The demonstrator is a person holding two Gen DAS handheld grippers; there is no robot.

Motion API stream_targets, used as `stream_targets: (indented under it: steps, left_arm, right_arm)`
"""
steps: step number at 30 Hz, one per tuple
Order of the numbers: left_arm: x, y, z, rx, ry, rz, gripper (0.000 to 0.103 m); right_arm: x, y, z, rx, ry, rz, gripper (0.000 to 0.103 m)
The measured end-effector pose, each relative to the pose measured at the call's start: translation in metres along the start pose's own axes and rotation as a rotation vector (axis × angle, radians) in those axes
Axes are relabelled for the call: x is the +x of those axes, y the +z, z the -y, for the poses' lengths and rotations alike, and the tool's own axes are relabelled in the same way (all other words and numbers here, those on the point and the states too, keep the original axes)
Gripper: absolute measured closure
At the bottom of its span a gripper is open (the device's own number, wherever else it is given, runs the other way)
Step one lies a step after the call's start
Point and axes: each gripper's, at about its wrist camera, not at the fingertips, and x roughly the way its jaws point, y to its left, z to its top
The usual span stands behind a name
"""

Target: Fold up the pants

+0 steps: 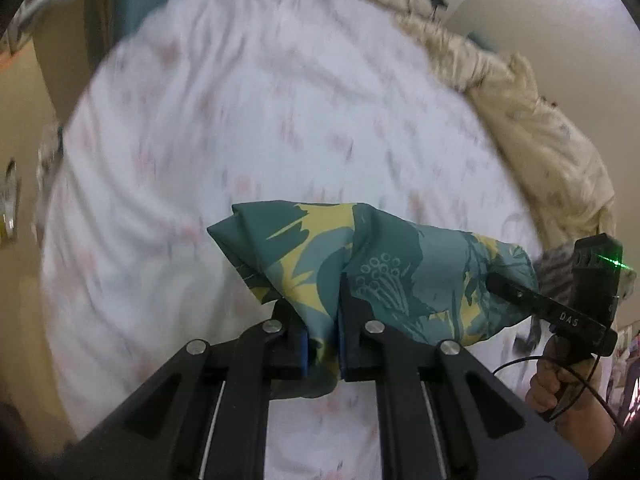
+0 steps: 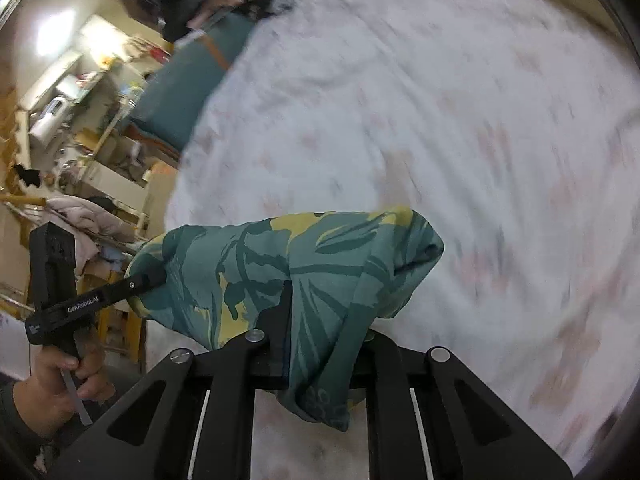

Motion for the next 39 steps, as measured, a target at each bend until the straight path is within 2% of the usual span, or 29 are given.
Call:
stream_targets:
  steps: [4, 8, 14, 17, 22, 27, 28, 29, 30, 31, 32, 34, 35, 37, 39]
  left_arm:
    - [0.006, 0.062, 0.006, 0.065, 0.003, 0.048, 0.095]
    - [0.037, 0.126, 0.009, 0.123, 0.034, 0.085, 0.095]
    - [0.126, 0.212, -0.010, 0.107, 0.087, 0.073, 0.095]
    - [0.167, 0.246, -0.019, 0.131, 0.119, 0.077, 0.095]
    - [0.202, 0.290, -0.027, 0.188, 0.139, 0.121, 0.095]
    - [0.233, 0.307, -0.037, 0.209, 0.167, 0.099, 0.092]
    - [0.235, 0.306, -0.038, 0.225, 0.179, 0.104, 0.087]
    - [0.237, 0.306, -0.042, 0.230, 0.201, 0.115, 0.076]
    - [0.237, 0.306, -0.047, 0.219, 0.233, 0.120, 0.067]
    - [0.238, 0.307, -0.055, 0.199, 0.261, 0.119, 0.053]
    - [0.237, 0.306, -0.063, 0.177, 0.266, 0.120, 0.048]
    - [0.235, 0.305, -0.078, 0.139, 0.253, 0.106, 0.048]
    - [0.230, 0.305, -0.081, 0.131, 0.268, 0.119, 0.048]
    - [0.219, 0.303, -0.084, 0.108, 0.360, 0.158, 0.044]
    - [0.206, 0.297, -0.088, 0.086, 0.395, 0.177, 0.044]
  right_arm:
    - [0.010, 0.068, -0.006, -0.069, -0.006, 0.052, 0.091]
    - [0.037, 0.149, -0.004, -0.134, -0.036, 0.076, 0.091]
    - [0.112, 0.251, 0.025, -0.182, -0.116, 0.050, 0.091]
    - [0.152, 0.283, 0.043, -0.196, -0.154, 0.037, 0.091]
    - [0.189, 0.317, 0.061, -0.217, -0.186, 0.070, 0.091]
    - [0.215, 0.339, 0.070, -0.225, -0.224, 0.096, 0.090]
    - [0.220, 0.341, 0.072, -0.234, -0.242, 0.091, 0.088]
    - [0.224, 0.341, 0.076, -0.243, -0.266, 0.088, 0.078]
    - [0.225, 0.343, 0.080, -0.240, -0.287, 0.091, 0.059]
    - [0.222, 0.344, 0.087, -0.223, -0.319, 0.099, 0.050]
    - [0.218, 0.344, 0.096, -0.198, -0.335, 0.104, 0.047]
    - [0.214, 0.344, 0.109, -0.177, -0.378, 0.096, 0.047]
    - [0.209, 0.343, 0.114, -0.175, -0.436, 0.100, 0.047]
    - [0.200, 0.339, 0.120, -0.162, -0.456, 0.099, 0.047]
    - [0.186, 0.333, 0.119, -0.158, -0.469, 0.107, 0.048]
